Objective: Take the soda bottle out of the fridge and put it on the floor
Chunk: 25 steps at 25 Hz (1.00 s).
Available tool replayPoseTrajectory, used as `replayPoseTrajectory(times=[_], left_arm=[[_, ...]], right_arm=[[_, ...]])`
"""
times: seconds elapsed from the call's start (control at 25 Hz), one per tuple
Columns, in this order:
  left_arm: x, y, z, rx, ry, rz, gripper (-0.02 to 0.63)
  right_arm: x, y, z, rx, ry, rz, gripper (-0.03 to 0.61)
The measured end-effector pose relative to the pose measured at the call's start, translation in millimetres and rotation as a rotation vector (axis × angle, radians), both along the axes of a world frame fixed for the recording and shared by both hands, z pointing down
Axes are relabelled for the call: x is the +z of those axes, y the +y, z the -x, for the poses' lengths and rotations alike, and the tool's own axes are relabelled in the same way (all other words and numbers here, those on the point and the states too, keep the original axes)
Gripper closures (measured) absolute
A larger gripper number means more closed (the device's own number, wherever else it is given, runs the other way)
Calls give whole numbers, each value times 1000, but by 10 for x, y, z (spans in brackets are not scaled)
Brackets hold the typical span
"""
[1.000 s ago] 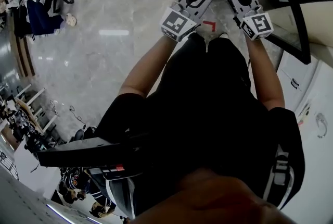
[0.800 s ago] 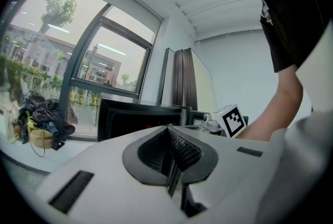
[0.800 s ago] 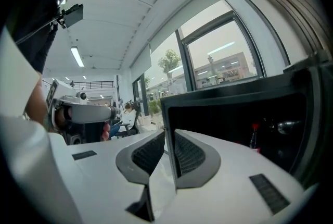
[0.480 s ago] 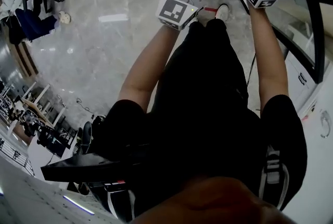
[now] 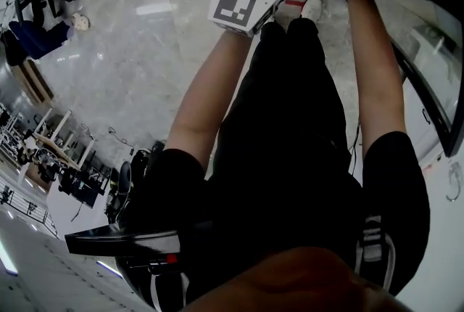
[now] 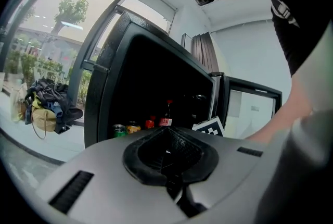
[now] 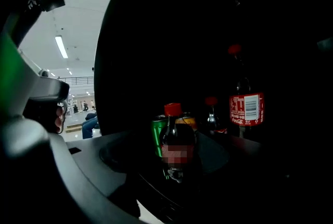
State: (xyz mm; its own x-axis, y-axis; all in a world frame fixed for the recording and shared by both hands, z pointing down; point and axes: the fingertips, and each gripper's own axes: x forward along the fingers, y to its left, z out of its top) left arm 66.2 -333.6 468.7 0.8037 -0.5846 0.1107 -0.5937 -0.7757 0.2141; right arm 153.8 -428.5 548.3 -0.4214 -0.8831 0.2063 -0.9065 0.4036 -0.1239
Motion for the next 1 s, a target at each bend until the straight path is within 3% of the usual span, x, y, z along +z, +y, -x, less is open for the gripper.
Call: replayPoseTrajectory(times=[0.68, 1.0], left_arm=[[250, -45, 133, -67, -5, 34, 612], [35, 10, 205, -68, -14, 20, 612]], right_arm=[[376, -387, 102, -38, 111, 13, 267], [105, -207, 116, -55, 117, -23, 270]])
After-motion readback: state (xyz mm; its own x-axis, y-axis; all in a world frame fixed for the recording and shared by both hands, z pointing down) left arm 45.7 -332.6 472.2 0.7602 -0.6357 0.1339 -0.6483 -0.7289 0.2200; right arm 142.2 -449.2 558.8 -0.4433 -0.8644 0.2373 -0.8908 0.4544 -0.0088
